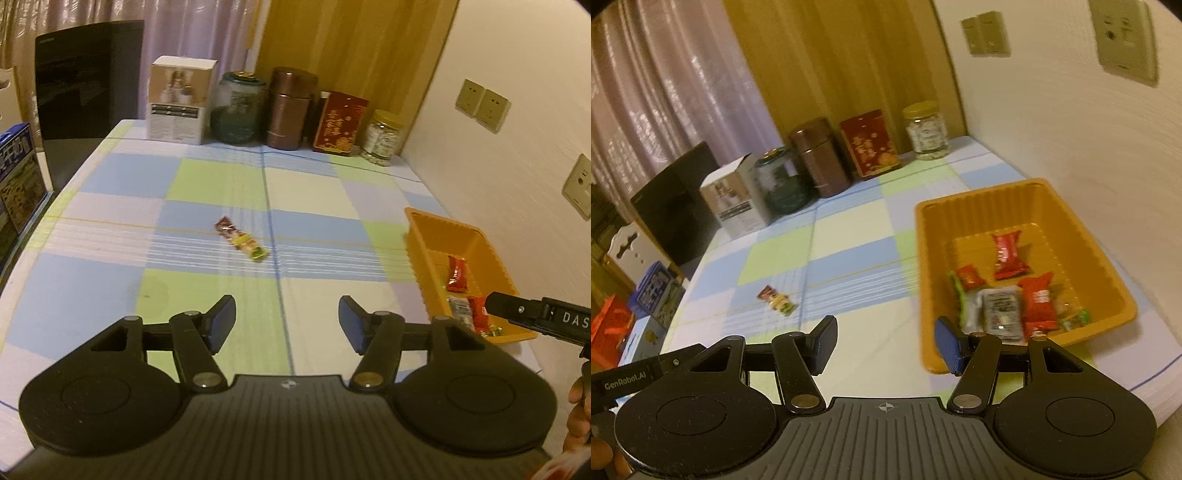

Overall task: Organize snacks
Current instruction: 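Withdraw both grippers from the tray toward the last two snacks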

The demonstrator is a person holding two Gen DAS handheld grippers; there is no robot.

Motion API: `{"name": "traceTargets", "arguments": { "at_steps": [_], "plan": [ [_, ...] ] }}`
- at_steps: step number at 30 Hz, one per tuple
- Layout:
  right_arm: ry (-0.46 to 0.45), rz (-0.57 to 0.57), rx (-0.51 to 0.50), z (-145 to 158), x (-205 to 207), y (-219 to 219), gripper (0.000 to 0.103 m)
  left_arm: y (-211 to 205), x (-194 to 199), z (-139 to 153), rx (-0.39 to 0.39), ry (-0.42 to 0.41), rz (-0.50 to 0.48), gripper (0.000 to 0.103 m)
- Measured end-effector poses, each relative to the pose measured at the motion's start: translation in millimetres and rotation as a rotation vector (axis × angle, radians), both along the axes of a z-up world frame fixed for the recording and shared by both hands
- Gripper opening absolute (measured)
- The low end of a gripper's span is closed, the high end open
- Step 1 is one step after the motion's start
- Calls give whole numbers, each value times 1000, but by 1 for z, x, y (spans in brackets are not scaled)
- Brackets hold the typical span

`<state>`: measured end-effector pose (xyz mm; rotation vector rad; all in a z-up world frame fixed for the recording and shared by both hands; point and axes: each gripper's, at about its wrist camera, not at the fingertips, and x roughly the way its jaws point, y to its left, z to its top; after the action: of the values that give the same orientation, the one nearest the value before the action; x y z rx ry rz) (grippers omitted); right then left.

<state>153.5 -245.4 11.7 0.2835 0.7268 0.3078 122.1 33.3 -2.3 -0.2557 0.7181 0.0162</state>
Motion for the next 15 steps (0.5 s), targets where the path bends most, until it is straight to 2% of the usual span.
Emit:
{"name": "traceTargets", "arguments": {
  "at_steps": [5,15],
  "plan": [
    [-7,47,-18,1,-1,23,58,19,-4,2,8,-1,26,66],
    [-27,155,-68,-6,17,73,58,57,10,-7,48,9,64,68]
  ]
}}
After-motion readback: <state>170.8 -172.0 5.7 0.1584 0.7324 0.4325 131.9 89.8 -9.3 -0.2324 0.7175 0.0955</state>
